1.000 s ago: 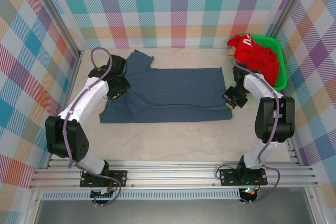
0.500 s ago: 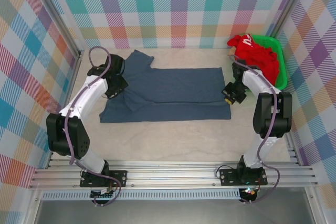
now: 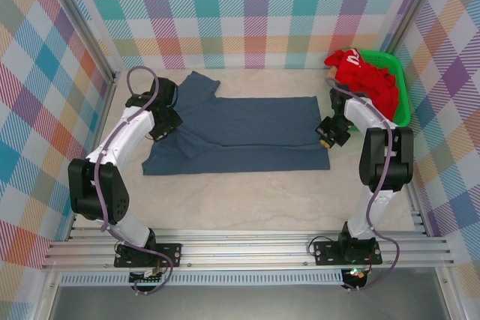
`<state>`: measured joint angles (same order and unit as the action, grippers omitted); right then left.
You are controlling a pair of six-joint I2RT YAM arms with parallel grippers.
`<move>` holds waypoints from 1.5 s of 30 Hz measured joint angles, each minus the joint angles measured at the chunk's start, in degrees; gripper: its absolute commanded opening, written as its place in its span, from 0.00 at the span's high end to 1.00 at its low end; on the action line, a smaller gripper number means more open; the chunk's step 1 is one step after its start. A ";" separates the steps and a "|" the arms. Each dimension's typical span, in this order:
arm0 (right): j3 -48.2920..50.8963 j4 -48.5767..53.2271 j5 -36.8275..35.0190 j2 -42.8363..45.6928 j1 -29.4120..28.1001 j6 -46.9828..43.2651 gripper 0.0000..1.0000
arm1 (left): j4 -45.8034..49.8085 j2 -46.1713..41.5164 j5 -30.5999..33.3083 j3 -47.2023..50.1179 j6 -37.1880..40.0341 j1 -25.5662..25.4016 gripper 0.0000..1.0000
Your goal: Fold and stack the t-shirts
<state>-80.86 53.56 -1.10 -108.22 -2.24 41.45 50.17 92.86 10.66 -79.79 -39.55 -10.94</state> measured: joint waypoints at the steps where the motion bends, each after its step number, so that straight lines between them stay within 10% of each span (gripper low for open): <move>1: -0.20 0.07 0.00 -0.13 0.00 0.00 1.00 | -0.09 0.20 0.02 0.00 0.00 0.00 1.00; 29: -4.68 -1.66 -1.33 -4.09 -0.07 -0.37 1.00 | -3.82 6.51 -0.31 -2.67 0.26 1.14 1.00; 33: -5.14 -1.77 -1.46 -4.57 -0.07 -0.66 0.71 | -4.07 7.98 -0.52 -3.85 0.48 1.14 1.00; 40: -6.12 -1.66 -1.27 -4.37 -0.90 -1.84 0.58 | -3.85 8.87 -0.22 -4.98 1.14 1.25 0.43; 45: -4.00 -2.91 -0.98 1.25 -1.55 -1.57 0.63 | -4.02 6.97 -1.16 -4.24 0.44 1.44 0.41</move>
<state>-84.86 50.65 -2.09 -106.98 -3.79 39.88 46.15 99.83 9.50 -84.03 -39.11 -9.50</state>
